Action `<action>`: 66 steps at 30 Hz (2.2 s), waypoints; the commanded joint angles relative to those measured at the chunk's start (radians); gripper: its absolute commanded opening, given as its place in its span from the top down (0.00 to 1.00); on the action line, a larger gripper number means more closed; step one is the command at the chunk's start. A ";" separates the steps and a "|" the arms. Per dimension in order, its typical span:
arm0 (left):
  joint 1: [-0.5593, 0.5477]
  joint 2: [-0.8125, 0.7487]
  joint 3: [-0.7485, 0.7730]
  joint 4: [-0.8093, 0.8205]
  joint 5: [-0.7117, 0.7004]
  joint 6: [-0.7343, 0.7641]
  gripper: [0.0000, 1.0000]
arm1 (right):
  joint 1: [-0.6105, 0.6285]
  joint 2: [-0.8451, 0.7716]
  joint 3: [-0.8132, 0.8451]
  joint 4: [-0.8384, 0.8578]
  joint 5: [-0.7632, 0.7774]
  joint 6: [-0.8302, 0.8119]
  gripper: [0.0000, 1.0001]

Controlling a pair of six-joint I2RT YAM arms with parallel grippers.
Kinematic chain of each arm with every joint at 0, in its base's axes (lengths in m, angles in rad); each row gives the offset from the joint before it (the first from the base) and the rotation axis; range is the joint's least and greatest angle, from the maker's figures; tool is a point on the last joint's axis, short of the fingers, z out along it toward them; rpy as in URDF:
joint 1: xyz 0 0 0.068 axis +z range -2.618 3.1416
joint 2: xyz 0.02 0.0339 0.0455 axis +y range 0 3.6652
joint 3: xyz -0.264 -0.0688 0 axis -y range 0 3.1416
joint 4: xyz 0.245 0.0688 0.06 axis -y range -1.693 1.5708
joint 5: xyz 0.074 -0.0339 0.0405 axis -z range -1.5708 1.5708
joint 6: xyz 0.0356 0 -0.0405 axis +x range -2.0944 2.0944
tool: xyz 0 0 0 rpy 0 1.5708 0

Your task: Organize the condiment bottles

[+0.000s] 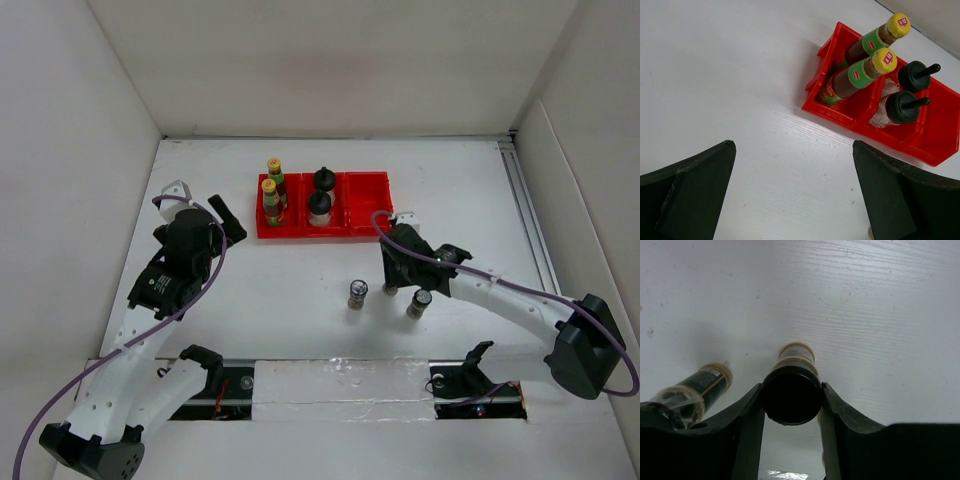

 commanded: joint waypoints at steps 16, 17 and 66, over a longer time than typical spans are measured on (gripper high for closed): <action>0.002 -0.021 0.014 0.014 0.000 0.007 0.01 | -0.086 0.055 0.430 -0.079 0.020 -0.163 1.00; 0.002 -0.023 0.014 0.016 -0.004 0.006 0.01 | -0.103 0.105 0.461 -0.080 -0.002 -0.192 1.00; 0.002 -0.032 0.004 0.028 0.030 0.021 0.01 | -0.419 0.962 1.152 -0.008 -0.243 -0.411 0.72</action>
